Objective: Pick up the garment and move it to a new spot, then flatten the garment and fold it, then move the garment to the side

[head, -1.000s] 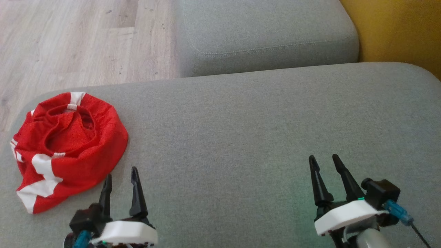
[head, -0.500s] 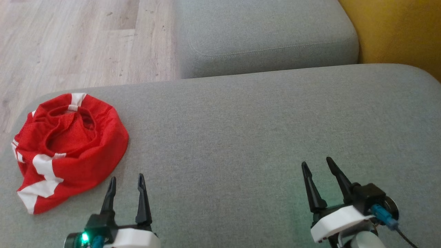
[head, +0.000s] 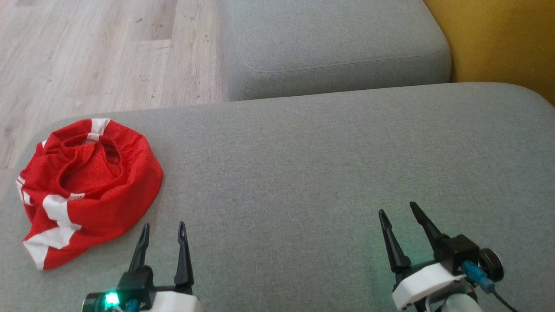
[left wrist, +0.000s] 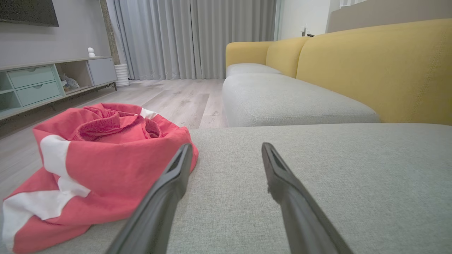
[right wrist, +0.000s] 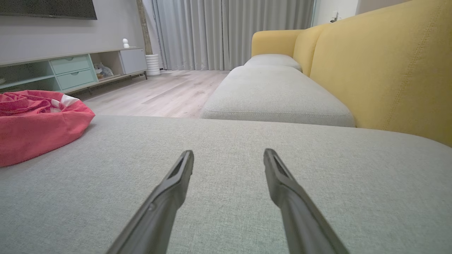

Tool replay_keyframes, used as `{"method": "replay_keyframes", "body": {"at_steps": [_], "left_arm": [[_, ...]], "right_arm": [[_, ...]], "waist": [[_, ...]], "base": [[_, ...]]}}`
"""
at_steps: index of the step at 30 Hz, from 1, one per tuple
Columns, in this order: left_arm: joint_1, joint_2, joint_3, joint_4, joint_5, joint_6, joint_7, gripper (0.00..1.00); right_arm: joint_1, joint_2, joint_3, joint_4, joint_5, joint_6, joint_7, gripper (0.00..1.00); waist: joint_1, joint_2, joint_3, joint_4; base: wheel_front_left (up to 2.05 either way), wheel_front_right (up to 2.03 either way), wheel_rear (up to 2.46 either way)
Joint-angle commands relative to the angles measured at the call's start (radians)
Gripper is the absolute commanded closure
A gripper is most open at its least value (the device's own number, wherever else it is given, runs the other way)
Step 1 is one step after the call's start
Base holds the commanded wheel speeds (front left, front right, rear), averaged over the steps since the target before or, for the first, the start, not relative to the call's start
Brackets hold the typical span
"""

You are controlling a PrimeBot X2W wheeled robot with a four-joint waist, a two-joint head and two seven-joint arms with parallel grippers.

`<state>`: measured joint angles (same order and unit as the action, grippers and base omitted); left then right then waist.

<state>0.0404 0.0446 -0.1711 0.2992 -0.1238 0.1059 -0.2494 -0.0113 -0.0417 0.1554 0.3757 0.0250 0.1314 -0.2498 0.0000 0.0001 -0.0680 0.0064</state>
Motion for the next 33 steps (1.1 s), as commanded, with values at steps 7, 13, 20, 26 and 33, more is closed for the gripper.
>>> {"method": "replay_keyframes", "body": {"at_steps": [7, 13, 20, 26, 33], "left_arm": [[-0.041, 0.006, 0.026, -0.014, -0.001, 0.024, -0.012, 0.00], [-0.052, 0.006, 0.021, -0.008, -0.007, 0.035, -0.012, 0.00], [-0.059, 0.006, 0.020, -0.032, -0.014, 0.072, -0.012, 0.00], [-0.051, 0.006, 0.032, -0.050, -0.029, 0.071, -0.012, 0.00], [-0.036, 0.006, 0.084, -0.074, -0.094, 0.097, -0.012, 0.00]], "right_arm": [[-0.054, -0.009, -0.002, -0.007, -0.002, -0.001, -0.012, 0.00], [-0.052, -0.009, -0.007, -0.009, 0.000, -0.001, -0.012, 0.00], [-0.045, -0.009, -0.015, -0.018, -0.007, -0.001, -0.012, 0.00], [-0.044, -0.009, -0.014, -0.027, -0.005, -0.001, -0.012, 0.00], [-0.048, -0.009, -0.027, -0.052, -0.018, -0.001, -0.012, 0.00]], "waist": [[0.0000, -0.0001, 0.000, 0.003], [0.0000, -0.0001, 0.006, 0.030], [0.0000, -0.0001, 0.012, 0.157], [0.0000, -0.0001, 0.026, 0.296], [0.0000, -0.0001, 0.047, 0.457]], "base": [[0.00, 0.00, 0.00], [0.00, 0.00, 0.00], [0.00, 0.00, 0.00], [0.00, 0.00, 0.00], [0.00, 0.00, 0.00]]}}
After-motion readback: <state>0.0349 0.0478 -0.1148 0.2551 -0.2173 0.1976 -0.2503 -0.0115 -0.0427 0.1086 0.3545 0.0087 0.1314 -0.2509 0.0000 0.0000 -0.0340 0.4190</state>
